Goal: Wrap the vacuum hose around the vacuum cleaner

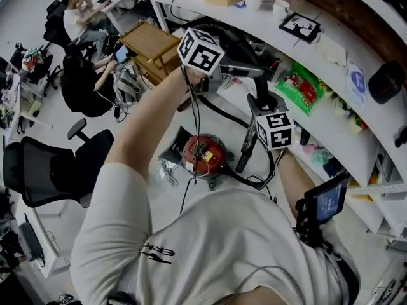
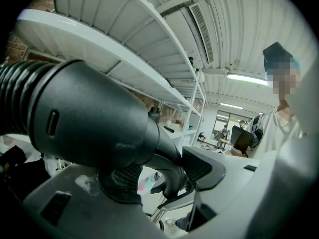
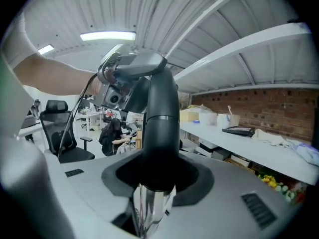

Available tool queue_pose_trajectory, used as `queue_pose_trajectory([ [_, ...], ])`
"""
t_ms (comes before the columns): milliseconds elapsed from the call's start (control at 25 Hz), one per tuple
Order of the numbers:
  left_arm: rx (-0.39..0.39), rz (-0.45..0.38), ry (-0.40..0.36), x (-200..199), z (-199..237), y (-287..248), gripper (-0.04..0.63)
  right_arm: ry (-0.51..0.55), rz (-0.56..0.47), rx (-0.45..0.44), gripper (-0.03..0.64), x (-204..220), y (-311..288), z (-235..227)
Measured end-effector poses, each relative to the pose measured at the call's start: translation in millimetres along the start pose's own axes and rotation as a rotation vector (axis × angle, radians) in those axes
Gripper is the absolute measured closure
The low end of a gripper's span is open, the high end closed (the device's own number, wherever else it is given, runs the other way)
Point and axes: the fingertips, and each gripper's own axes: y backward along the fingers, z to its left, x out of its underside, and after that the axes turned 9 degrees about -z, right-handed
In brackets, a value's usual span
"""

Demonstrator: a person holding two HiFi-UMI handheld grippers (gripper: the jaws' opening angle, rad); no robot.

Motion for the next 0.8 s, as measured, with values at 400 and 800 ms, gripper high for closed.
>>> queue_pose_trajectory([
  [400, -0.170, -0.148, 0.076, 30, 23, 163, 0.359, 0.121, 0.137, -0.276, 0.472, -4, -88, 118],
  [800, -0.420, -0.230, 0.098, 78, -14, 324, 0.365, 0.205, 0.196, -0.615, 0.472, -6, -130, 277],
])
